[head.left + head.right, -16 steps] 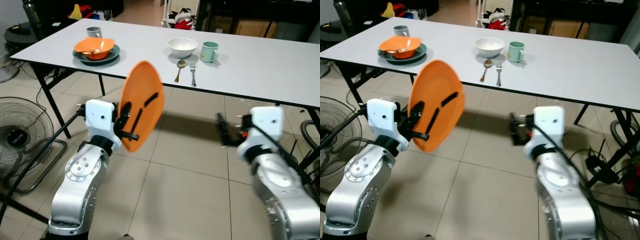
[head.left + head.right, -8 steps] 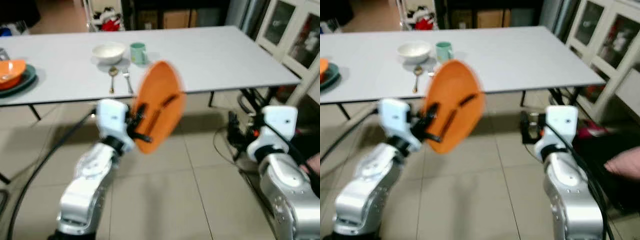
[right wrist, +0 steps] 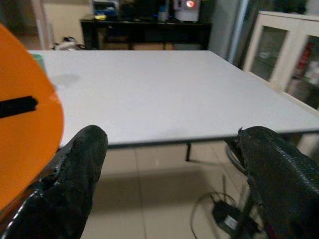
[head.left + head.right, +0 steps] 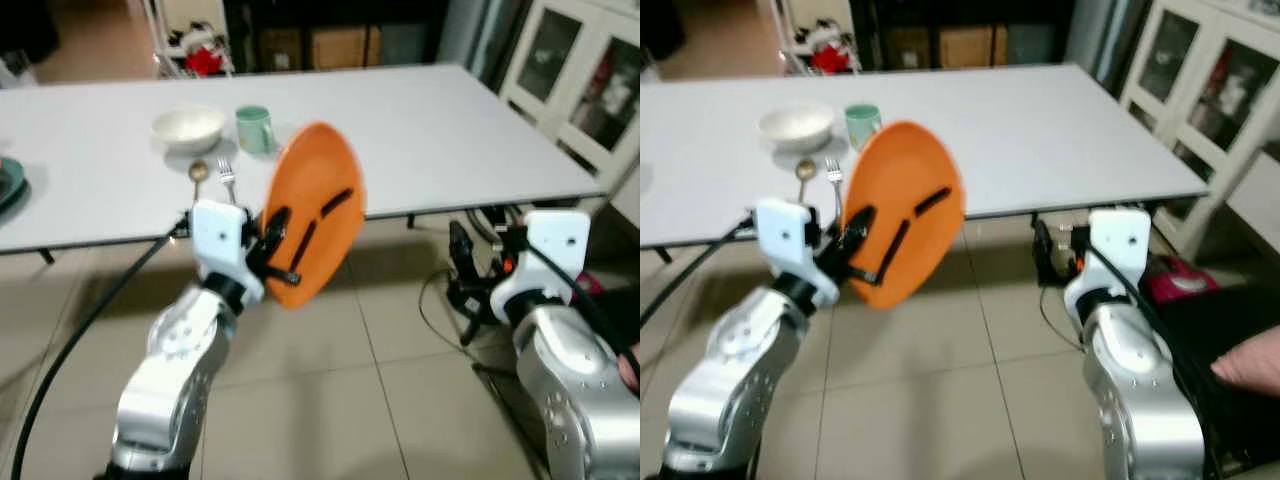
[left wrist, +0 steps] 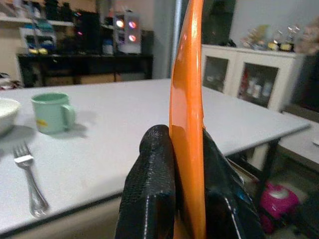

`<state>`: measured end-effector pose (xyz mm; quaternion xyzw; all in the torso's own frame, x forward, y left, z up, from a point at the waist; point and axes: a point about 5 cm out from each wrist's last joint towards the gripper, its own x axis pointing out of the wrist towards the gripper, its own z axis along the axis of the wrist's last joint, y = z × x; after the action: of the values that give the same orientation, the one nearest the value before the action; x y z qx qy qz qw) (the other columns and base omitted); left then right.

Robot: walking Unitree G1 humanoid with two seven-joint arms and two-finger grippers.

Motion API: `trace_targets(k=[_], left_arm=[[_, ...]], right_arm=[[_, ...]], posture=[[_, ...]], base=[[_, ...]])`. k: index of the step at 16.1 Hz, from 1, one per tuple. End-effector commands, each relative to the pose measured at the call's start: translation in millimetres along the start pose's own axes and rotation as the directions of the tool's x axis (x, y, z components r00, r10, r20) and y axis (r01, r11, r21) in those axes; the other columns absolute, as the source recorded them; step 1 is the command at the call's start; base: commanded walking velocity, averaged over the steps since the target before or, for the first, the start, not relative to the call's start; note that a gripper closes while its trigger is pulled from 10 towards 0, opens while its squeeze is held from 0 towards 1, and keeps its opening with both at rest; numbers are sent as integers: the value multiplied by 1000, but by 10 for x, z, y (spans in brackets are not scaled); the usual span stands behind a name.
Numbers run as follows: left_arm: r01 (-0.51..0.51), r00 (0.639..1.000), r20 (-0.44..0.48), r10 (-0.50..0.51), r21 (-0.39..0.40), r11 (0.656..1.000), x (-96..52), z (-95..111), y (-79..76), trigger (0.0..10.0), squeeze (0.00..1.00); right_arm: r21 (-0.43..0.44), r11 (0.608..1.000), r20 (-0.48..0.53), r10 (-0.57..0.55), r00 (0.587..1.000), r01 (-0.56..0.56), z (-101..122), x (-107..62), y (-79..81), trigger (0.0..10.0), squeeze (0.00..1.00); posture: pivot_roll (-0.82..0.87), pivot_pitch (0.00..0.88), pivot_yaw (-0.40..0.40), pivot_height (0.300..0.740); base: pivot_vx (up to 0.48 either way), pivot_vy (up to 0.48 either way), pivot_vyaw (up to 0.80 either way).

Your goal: Setting the table

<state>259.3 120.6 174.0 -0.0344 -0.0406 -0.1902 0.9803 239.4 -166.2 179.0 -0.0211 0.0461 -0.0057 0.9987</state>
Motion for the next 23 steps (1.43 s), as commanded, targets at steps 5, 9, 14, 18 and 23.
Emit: trace_targets(k=[5, 9, 14, 18, 23], left_arm=[[-19, 998, 59, 18, 20, 1000, -12, 136, 80, 10000, 0], [-11, 998, 58, 10, 19, 1000, -15, 138, 69, 10000, 0], [0, 998, 64, 0, 10, 1000, -8, 142, 55, 10000, 0], [2, 998, 66, 13, -211, 978, 143, 126, 111, 10000, 0], [-36, 999, -34, 20, -563, 826, 356, -89, 230, 10000, 0]], right_arm=[[16, 999, 16, 37, 999, -37, 24, -7, 77, 10000, 0], [17, 999, 15, 41, 999, -41, 17, -14, 83, 10000, 0], [9, 999, 17, 47, 999, -48, 17, -12, 84, 10000, 0], [38, 994, 46, 101, 994, -103, 80, 6, 125, 10000, 0], [14, 962, 67, 271, 960, -273, 193, -23, 193, 10000, 0]], posture=[[57, 0, 21, 740], [59, 0, 19, 740], [58, 0, 17, 740], [49, 0, 29, 740], [44, 0, 44, 740]], base=[[410, 0, 0], [412, 0, 0], [412, 0, 0], [192, 0, 0], [0, 0, 0]])
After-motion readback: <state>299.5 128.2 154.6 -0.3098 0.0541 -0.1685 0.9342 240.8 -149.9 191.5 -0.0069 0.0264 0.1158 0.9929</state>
